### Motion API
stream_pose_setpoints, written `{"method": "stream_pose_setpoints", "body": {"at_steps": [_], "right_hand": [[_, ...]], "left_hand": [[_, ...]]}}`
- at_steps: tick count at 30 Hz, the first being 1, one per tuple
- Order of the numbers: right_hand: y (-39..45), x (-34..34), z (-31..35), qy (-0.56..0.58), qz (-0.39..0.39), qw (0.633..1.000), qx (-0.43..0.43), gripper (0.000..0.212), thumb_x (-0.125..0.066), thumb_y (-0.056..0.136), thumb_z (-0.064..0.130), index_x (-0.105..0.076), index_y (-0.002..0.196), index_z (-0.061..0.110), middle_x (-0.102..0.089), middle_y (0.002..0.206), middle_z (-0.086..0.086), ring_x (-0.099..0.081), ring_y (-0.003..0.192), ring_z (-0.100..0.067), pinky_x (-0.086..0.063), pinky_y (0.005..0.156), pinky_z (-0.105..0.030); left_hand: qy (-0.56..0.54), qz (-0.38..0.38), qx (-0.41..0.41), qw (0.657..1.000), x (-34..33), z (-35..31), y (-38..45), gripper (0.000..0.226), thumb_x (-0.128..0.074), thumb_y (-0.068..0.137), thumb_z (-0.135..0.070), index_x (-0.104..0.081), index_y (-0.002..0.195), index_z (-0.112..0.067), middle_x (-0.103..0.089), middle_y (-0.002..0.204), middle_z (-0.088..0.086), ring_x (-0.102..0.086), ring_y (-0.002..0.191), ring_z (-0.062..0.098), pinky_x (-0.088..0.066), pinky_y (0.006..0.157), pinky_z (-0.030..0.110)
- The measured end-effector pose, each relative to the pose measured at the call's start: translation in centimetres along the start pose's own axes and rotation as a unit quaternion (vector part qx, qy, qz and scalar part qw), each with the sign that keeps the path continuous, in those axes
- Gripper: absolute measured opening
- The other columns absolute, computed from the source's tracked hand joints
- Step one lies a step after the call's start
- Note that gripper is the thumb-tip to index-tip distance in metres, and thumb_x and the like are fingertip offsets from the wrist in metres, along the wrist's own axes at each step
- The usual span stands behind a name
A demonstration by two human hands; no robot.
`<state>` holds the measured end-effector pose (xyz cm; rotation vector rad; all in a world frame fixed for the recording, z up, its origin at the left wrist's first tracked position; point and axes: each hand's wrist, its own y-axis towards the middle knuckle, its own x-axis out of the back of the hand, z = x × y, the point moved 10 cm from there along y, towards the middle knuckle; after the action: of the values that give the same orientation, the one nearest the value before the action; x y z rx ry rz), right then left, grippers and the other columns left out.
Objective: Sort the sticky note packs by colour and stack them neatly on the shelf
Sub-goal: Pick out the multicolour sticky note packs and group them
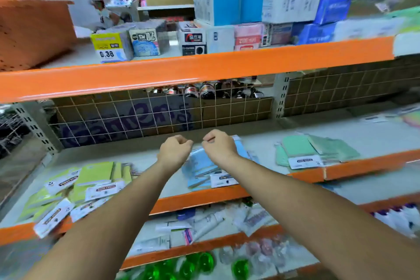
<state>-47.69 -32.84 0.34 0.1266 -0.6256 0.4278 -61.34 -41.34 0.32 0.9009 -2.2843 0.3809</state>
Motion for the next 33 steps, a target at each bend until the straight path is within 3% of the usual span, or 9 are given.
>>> {"method": "stream_pose_setpoints", "body": {"at_steps": [5,12,19,23,28,33], "right_hand": [[-1.1,5.3,-3.4,-0.005,-0.017,1.000,0.002,0.011,-0.055,0.089,0.020,-0.064,0.089,0.026,-0.069,0.105,-0.001,-0.061,0.100,-0.025,-0.050,0.081,-0.031],[-2.2,14.7,-10.7,0.004,-0.049,0.999,-0.005,0.011,-0.056,0.089,0.019,-0.060,0.084,0.028,-0.069,0.100,-0.003,-0.063,0.093,-0.026,-0.053,0.079,-0.033],[-2.7,24.3,-18.4,0.007,-0.093,0.994,-0.048,0.011,-0.054,0.087,0.015,-0.060,0.085,0.024,-0.070,0.098,-0.004,-0.064,0.094,-0.026,-0.050,0.077,-0.030],[-2.8,28.9,-22.0,-0.006,-0.120,0.990,-0.067,0.011,-0.055,0.088,0.015,-0.062,0.089,0.023,-0.070,0.102,-0.003,-0.061,0.096,-0.022,-0.040,0.070,-0.023],[-2.3,33.5,-26.1,-0.023,-0.162,0.982,-0.098,0.018,-0.052,0.090,0.015,-0.067,0.099,0.016,-0.068,0.107,-0.004,-0.061,0.102,-0.025,-0.043,0.080,-0.023],[-1.4,37.3,-30.1,0.012,-0.185,0.975,-0.121,0.009,-0.057,0.087,0.012,-0.061,0.090,0.020,-0.069,0.099,-0.006,-0.066,0.093,-0.029,-0.053,0.085,-0.033]], "left_hand": [[-0.026,0.006,-0.022,0.999,-4.1,-4.7,-2.6,0.014,-0.056,0.090,-0.025,-0.065,0.086,-0.014,-0.061,0.076,-0.001,-0.054,0.081,0.021,-0.037,0.069,0.024],[-0.049,0.042,-0.061,0.996,-12.5,-12.3,-6.4,0.012,-0.052,0.091,-0.019,-0.060,0.085,-0.014,-0.056,0.066,-0.001,-0.051,0.061,0.018,-0.037,0.048,0.023],[-0.087,0.113,-0.092,0.985,-23.0,-19.6,-9.4,0.016,-0.052,0.090,-0.016,-0.058,0.075,-0.016,-0.065,0.079,0.009,-0.054,0.072,0.024,-0.042,0.064,0.028],[-0.088,0.150,-0.103,0.979,-28.4,-23.2,-10.5,0.019,-0.050,0.089,-0.014,-0.057,0.072,-0.017,-0.069,0.087,0.017,-0.062,0.080,0.030,-0.044,0.069,0.030],[-0.094,0.188,-0.124,0.970,-34.1,-27.1,-10.9,0.017,-0.052,0.089,-0.015,-0.060,0.075,-0.015,-0.070,0.087,0.017,-0.063,0.082,0.031,-0.049,0.075,0.033],[-0.097,0.235,-0.140,0.957,-39.8,-30.5,-10.2,0.017,-0.053,0.085,-0.021,-0.059,0.069,-0.019,-0.070,0.088,0.019,-0.067,0.088,0.035,-0.055,0.083,0.042]]}}
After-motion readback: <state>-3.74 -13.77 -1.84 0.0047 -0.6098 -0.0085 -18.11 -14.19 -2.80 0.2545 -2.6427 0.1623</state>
